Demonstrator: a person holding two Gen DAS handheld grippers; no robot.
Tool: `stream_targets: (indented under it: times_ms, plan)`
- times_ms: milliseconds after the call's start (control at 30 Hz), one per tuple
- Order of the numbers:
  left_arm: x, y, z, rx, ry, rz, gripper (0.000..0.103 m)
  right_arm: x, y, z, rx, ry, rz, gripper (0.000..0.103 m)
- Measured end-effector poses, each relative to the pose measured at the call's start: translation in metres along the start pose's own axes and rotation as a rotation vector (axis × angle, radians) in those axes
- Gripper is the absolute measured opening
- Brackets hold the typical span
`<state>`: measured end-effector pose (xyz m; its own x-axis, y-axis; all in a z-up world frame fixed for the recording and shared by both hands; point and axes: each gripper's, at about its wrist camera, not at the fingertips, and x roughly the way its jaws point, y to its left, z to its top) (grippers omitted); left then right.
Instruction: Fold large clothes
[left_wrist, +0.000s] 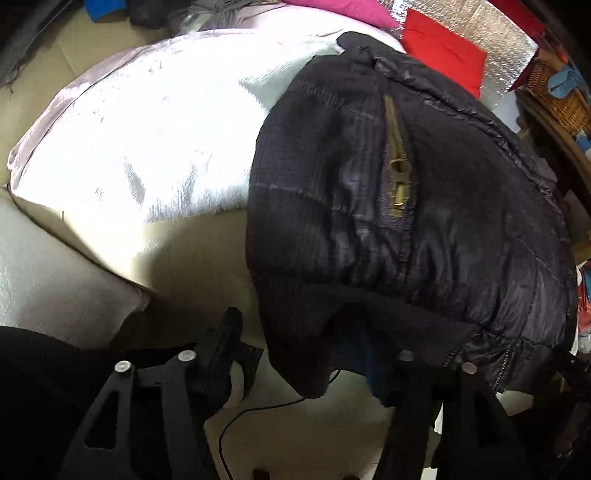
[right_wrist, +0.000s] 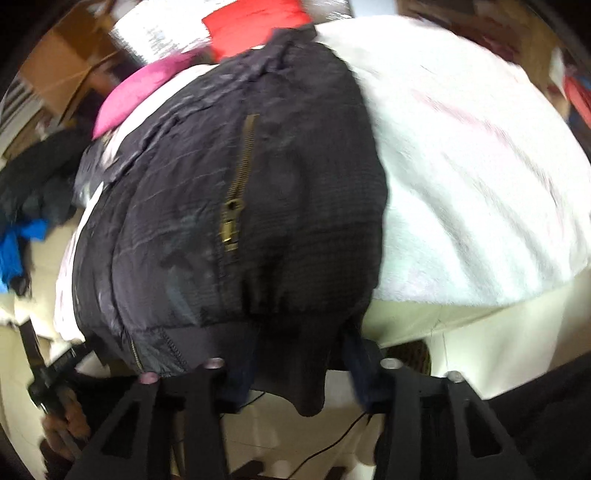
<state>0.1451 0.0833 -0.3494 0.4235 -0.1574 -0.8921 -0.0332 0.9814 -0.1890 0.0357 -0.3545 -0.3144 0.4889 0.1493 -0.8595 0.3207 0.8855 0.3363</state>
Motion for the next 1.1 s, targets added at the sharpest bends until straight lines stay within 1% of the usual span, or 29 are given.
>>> stream_targets:
  times_ms: [33,67,100,133,167,200,233,267,300,367,400,433,467,500,533,567,633,667,700,733,767,800,867,967,1067,1100]
  plan:
    - [0.001,0.000,0.001,0.001,0.001,-0.006,0.062,0.001,0.000,0.001,0.013,-0.003,-0.010,0.069]
    - [0.000,-0.002,0.000,0.007,-0.006,-0.016,0.061,0.002,0.000,0.001,0.017,-0.005,-0.020,0.070]
    - [0.000,-0.004,0.000,0.017,-0.013,-0.023,0.049,0.006,0.002,0.001,0.013,-0.001,-0.026,0.070]
    - [-0.001,-0.008,-0.001,0.039,-0.017,-0.038,0.043,0.010,0.005,0.001,0.007,0.001,-0.029,0.070]
    - [-0.002,-0.013,-0.003,0.065,-0.028,-0.026,0.040,0.012,0.008,0.001,-0.008,-0.003,-0.038,0.065]
    - [-0.002,-0.016,-0.003,0.080,-0.036,-0.019,0.029,0.012,0.010,0.000,-0.021,-0.008,-0.039,0.058]
    - [-0.005,-0.018,-0.004,0.091,-0.049,-0.015,0.023,0.011,0.013,0.000,-0.025,-0.006,-0.024,0.041]
    - [-0.008,-0.018,-0.003,0.089,-0.063,-0.024,0.017,0.009,0.018,-0.001,-0.034,-0.012,-0.018,0.029]
    - [-0.011,-0.018,-0.003,0.081,-0.073,-0.039,0.015,0.002,0.025,-0.002,-0.063,-0.034,-0.008,0.026]
    - [-0.013,-0.018,-0.003,0.075,-0.081,-0.052,0.015,-0.010,0.037,-0.006,-0.109,-0.081,0.004,0.024]
    - [-0.012,-0.018,-0.003,0.077,-0.075,-0.045,0.015,-0.012,0.041,-0.006,-0.122,-0.092,0.001,0.024]
    - [-0.010,-0.018,-0.003,0.078,-0.064,-0.041,0.016,-0.010,0.043,-0.006,-0.126,-0.082,-0.011,0.024]
    - [-0.007,-0.019,-0.002,0.076,-0.048,-0.032,0.026,-0.005,0.042,-0.005,-0.125,-0.064,-0.032,0.027]
    - [-0.004,-0.017,-0.002,0.075,-0.035,-0.033,0.037,0.000,0.040,-0.005,-0.124,-0.048,-0.046,0.028]
    - [-0.002,-0.017,-0.002,0.076,-0.024,-0.033,0.043,0.008,0.039,-0.006,-0.109,-0.024,-0.069,0.034]
    - [-0.001,-0.017,-0.003,0.084,-0.023,-0.027,0.046,0.015,0.039,-0.007,-0.096,-0.005,-0.073,0.041]
    - [0.000,-0.021,-0.004,0.106,-0.037,-0.019,0.044,0.024,0.042,-0.008,-0.087,0.027,-0.064,0.046]
    - [0.000,-0.023,-0.004,0.116,-0.052,-0.018,0.031,0.025,0.046,-0.008,-0.111,0.020,-0.070,0.041]
    - [-0.002,-0.025,-0.004,0.124,-0.068,-0.008,0.017,0.022,0.053,-0.010,-0.164,-0.001,-0.088,0.034]
    - [-0.005,-0.025,-0.004,0.126,-0.081,-0.010,0.014,0.018,0.057,-0.010,-0.184,-0.017,-0.091,0.018]
    - [-0.008,-0.025,-0.004,0.121,-0.085,-0.021,0.010,0.013,0.059,-0.010,-0.190,-0.032,-0.086,0.017]
    - [-0.013,-0.024,-0.004,0.116,-0.093,-0.031,0.008,0.004,0.061,-0.010,-0.189,-0.052,-0.072,0.017]
    - [-0.031,-0.025,-0.007,0.138,-0.133,-0.030,0.008,-0.014,0.068,-0.007,-0.199,-0.098,-0.048,0.016]
    - [-0.063,-0.039,-0.007,0.208,-0.222,-0.001,0.008,-0.048,0.086,-0.002,-0.263,-0.178,-0.017,0.016]
    - [-0.106,-0.054,-0.003,0.261,-0.334,-0.035,0.008,-0.079,0.100,0.007,-0.295,-0.256,0.010,0.016]
    - [-0.115,-0.057,0.000,0.271,-0.357,-0.039,0.008,-0.088,0.102,0.012,-0.296,-0.281,0.024,0.016]
